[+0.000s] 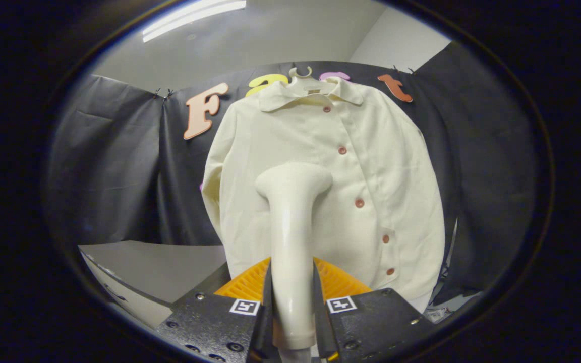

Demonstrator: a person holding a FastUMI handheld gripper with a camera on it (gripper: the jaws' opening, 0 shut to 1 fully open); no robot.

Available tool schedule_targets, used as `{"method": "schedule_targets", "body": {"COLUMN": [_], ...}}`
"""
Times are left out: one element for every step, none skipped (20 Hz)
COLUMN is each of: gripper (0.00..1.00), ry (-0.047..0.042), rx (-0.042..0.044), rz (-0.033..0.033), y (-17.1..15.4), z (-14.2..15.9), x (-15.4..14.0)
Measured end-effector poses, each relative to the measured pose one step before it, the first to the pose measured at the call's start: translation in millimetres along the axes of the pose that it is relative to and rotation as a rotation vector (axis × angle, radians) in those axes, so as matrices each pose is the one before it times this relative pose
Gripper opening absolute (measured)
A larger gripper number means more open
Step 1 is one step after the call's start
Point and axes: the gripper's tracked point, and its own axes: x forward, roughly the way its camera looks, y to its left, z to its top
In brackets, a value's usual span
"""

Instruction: Iron the clothes twice with a garment steamer, once on the left side and once on the right side.

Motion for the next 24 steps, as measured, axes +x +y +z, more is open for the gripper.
{"method": "schedule_targets", "body": {"gripper": [0.34, 0.34, 0.34, 0.34, 0.34, 0.34, 0.34, 0.34, 0.34, 0.34, 0.34, 0.34, 0.34, 0.34, 0.34, 0.34, 0.34, 0.34, 0.34, 0.34, 0.34, 0.34, 0.34, 0.34], "ry": [0.01663, 0.01792, 0.01553, 0.01525, 0.01963, 0.02035, 0.01581, 0.01207, 0.01520, 0.01938, 0.01082, 0.01129, 0.00934, 0.01776, 0.01182, 0.00513, 0.00532, 0.00596, 0.00501, -0.00289, -0.00557, -0.00841, -0.00673, -0.01104], "rx": [0.00870, 0.00905, 0.00720, 0.00626, 0.01104, 0.01131, 0.00862, 0.01022, 0.01511, 0.01385, 0.01108, 0.01182, 0.01320, 0.00953, 0.00500, 0.00366, 0.00670, 0.00348, -0.00188, 0.00108, 0.00597, 0.01014, 0.00439, 0.00432], "rz": [0.00006, 0.00037, -0.00105, -0.00084, -0.00052, -0.00262, -0.00408, -0.00301, -0.00350, -0.00363, -0.00489, -0.00411, -0.00313, -0.00551, -0.00370, -0.00260, -0.00153, -0.00123, -0.00079, -0.00052, 0.00209, 0.00447, 0.00704, 0.00563], "y": [-0.94, -1.61, -1.89, -3.05, -2.55, -3.55, -3.93, -3.95, -4.44, -4.29, -4.44, -3.80, -4.47, -4.71, -4.16, -3.30, -3.37, -2.99, -2.10, -1.41, -0.09, 0.77, 1.07, 1.12], "z": [-10.84, -11.99, -11.91, -12.64, -14.92, -14.10, -12.68, -11.25, -13.84, -12.99, -10.09, -9.07, -9.97, -10.56, -8.80, -5.14, -4.41, -2.86, -2.81, 1.46, 3.02, 6.26, 5.12, 7.62], "x": [-2.27, -3.24, -2.87, -2.52, -2.06, -0.57, -2.43, -1.45, -1.81, -0.89, -0.69, -0.40, -1.90, -2.42, -1.88, -1.60, -2.19, -1.41, -3.42, -2.21, -3.18, -4.00, -4.85, -4.24]}}
